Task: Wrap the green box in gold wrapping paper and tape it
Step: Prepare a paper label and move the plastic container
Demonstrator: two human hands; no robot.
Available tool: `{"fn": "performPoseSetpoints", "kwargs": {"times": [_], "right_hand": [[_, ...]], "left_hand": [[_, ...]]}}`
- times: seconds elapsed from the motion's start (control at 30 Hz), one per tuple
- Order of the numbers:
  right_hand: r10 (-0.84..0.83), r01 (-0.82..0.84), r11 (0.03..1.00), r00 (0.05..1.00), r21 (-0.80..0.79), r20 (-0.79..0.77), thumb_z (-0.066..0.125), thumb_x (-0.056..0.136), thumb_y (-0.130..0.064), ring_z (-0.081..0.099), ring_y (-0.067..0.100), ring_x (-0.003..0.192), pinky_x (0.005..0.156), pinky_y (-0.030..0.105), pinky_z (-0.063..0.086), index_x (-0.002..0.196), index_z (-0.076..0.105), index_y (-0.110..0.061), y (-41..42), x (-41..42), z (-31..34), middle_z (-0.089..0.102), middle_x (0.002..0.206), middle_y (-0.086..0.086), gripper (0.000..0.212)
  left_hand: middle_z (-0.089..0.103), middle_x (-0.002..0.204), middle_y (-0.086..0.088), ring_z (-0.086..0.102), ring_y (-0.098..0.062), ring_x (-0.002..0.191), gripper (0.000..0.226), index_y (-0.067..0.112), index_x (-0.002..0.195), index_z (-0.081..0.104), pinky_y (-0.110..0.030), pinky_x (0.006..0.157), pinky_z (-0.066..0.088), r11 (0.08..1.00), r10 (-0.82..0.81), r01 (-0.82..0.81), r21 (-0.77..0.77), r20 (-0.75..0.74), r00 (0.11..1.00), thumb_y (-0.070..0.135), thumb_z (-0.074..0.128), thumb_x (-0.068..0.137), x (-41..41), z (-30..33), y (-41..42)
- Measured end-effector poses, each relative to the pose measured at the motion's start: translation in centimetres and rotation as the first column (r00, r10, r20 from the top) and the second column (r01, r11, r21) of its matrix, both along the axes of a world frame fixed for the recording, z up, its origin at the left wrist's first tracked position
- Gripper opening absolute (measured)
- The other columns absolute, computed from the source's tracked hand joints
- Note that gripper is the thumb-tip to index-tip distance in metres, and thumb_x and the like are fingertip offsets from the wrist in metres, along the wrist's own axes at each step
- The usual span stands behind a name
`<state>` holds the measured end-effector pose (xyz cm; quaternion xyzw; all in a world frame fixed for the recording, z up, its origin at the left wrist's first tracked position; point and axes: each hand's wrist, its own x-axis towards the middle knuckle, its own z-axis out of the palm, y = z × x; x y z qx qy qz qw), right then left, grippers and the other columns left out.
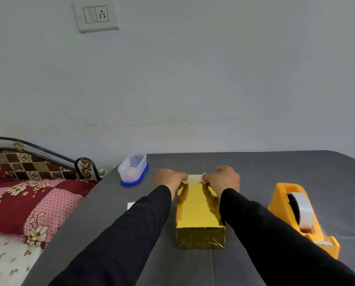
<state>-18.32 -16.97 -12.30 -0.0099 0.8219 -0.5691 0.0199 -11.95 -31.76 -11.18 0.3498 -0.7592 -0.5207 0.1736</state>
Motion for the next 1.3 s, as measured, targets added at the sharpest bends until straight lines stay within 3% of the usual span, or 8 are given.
{"fn": "performPoseSetpoints", "kwargs": {"times": [0.3, 0.47, 0.7, 0.8, 0.9, 1.0, 1.13, 1.3], "right_hand": [[-0.003, 0.003, 0.997, 1.0, 0.073, 0.006, 0.069, 0.096, -0.026, 0.068, 0.016, 0.089, 0.082, 0.035, 0.063, 0.142, 0.056, -0.022, 0.0, -1.3, -1.2, 0.067, 0.122, 0.004, 0.048], [0.172, -0.199, 0.957, 0.975, 0.209, 0.141, 0.067, 0.089, -0.059, 0.066, 0.023, 0.096, 0.083, 0.033, 0.058, 0.123, 0.064, -0.014, -1.7, -1.6, -1.0, 0.068, 0.112, 0.007, 0.056], [0.123, -0.165, 0.95, 0.978, 0.265, 0.165, 0.047, 0.105, -0.044, 0.057, 0.015, 0.074, 0.067, 0.025, 0.045, 0.107, 0.062, -0.012, -1.3, -2.9, -1.1, 0.058, 0.083, 0.002, 0.036], [0.147, -0.195, 0.956, 0.965, 0.218, 0.219, 0.05, 0.1, -0.057, 0.058, 0.019, 0.085, 0.073, 0.028, 0.047, 0.11, 0.052, -0.012, -1.8, -2.3, -0.7, 0.058, 0.095, 0.005, 0.047], [0.179, -0.232, 0.931, 0.963, 0.281, 0.202, 0.059, 0.094, -0.063, 0.06, 0.021, 0.091, 0.075, 0.03, 0.049, 0.112, 0.048, -0.015, -2.1, -1.8, -0.6, 0.061, 0.107, 0.005, 0.052], [0.155, -0.198, 0.929, 0.976, 0.313, 0.156, 0.048, 0.105, -0.048, 0.058, 0.017, 0.081, 0.074, 0.027, 0.048, 0.119, 0.059, -0.007, -1.9, -2.1, -0.8, 0.059, 0.091, 0.003, 0.044], [0.182, -0.231, 0.937, 0.963, 0.262, 0.198, 0.043, 0.105, -0.052, 0.06, 0.018, 0.086, 0.074, 0.028, 0.047, 0.122, 0.054, -0.009, -1.4, -1.4, -0.4, 0.06, 0.097, 0.005, 0.047], [0.259, -0.315, 0.902, 0.942, 0.294, 0.214, 0.055, 0.102, -0.047, 0.065, 0.023, 0.104, 0.079, 0.028, 0.049, 0.132, 0.053, -0.008, -1.1, -0.3, -0.4, 0.065, 0.111, 0.008, 0.049]], "left_hand": [[0.065, 0.097, -0.004, 0.059, -0.015, 0.081, 0.012, 0.018, 0.097, 0.062, -0.028, 0.071, 0.048, 0.99, -0.011, 0.026, 0.142, -0.101, 0.995, 0.022, 0.072, 0.091, -0.1, -1.9, -0.6], [0.064, 0.093, -0.006, 0.058, -0.017, 0.079, 0.025, 0.014, 0.095, 0.061, -0.029, 0.066, 0.045, 0.977, -0.102, 0.108, 0.184, -0.045, 0.994, 0.038, 0.068, 0.095, -0.7, -1.9, 0.5], [0.056, 0.082, -0.007, 0.053, -0.018, 0.073, 0.032, 0.012, 0.081, 0.053, -0.03, 0.068, 0.042, 0.987, -0.039, 0.038, 0.154, 0.001, 0.999, 0.032, 0.048, 0.105, -1.7, -2.4, 0.0], [0.063, 0.106, -0.008, 0.061, -0.024, 0.098, 0.045, 0.015, 0.106, 0.054, -0.034, 0.083, 0.049, 0.984, -0.084, 0.073, 0.164, 0.067, 0.994, 0.059, 0.054, 0.097, -1.5, -2.0, 0.1], [0.064, 0.121, -0.012, 0.062, -0.028, 0.111, 0.055, 0.008, 0.125, 0.057, -0.033, 0.084, 0.049, 0.996, -0.083, 0.078, 0.043, 0.13, 0.988, 0.056, 0.058, 0.097, -1.6, -1.9, 0.2], [0.063, 0.108, -0.012, 0.064, -0.027, 0.106, 0.045, 0.004, 0.121, 0.059, -0.035, 0.089, 0.052, 0.999, -0.047, 0.048, -0.004, 0.133, 0.99, 0.043, 0.045, 0.106, -1.7, -1.7, 0.2], [0.059, 0.092, -0.008, 0.058, -0.02, 0.083, 0.039, 0.013, 0.095, 0.056, -0.034, 0.08, 0.049, 0.967, -0.109, 0.096, 0.238, 0.043, 0.993, 0.048, 0.041, 0.106, -0.5, -1.5, 0.3], [0.059, 0.104, -0.011, 0.06, -0.023, 0.093, 0.031, 0.013, 0.114, 0.055, -0.032, 0.079, 0.048, 0.943, -0.24, 0.225, 0.244, 0.033, 0.97, 0.041, 0.044, 0.107, 0.5, -1.9, 0.6]]}}
